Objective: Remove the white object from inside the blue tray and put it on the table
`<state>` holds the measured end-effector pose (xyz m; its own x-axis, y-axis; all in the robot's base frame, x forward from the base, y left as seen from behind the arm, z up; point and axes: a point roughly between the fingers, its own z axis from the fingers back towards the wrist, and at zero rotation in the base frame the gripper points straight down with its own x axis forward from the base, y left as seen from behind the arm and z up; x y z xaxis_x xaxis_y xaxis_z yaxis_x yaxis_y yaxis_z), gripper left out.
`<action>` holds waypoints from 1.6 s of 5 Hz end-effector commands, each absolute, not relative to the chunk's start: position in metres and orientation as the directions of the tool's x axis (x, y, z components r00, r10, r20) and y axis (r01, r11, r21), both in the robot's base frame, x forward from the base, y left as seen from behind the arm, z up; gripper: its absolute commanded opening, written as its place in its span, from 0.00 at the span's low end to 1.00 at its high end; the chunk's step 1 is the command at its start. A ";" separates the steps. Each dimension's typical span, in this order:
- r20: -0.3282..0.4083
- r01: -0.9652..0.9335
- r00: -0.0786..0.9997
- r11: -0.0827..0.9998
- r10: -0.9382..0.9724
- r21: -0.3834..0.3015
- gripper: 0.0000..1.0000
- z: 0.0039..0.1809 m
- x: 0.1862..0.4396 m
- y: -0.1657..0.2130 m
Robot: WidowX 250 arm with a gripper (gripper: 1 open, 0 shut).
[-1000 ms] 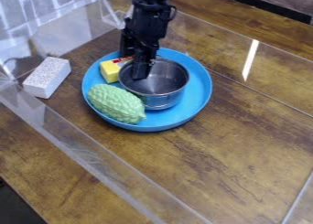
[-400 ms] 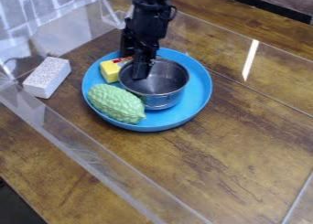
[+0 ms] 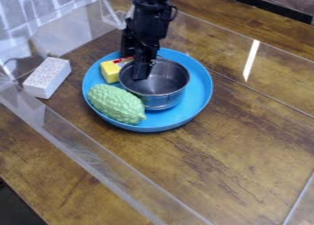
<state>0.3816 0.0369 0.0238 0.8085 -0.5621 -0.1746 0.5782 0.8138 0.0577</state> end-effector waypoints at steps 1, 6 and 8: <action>-0.180 0.603 0.791 0.795 -0.585 0.064 0.00 0.023 0.382 0.034; -0.189 0.609 0.785 0.791 -0.590 0.063 0.00 0.020 0.382 0.035; -0.192 0.611 0.783 0.789 -0.591 0.062 0.00 0.018 0.382 0.035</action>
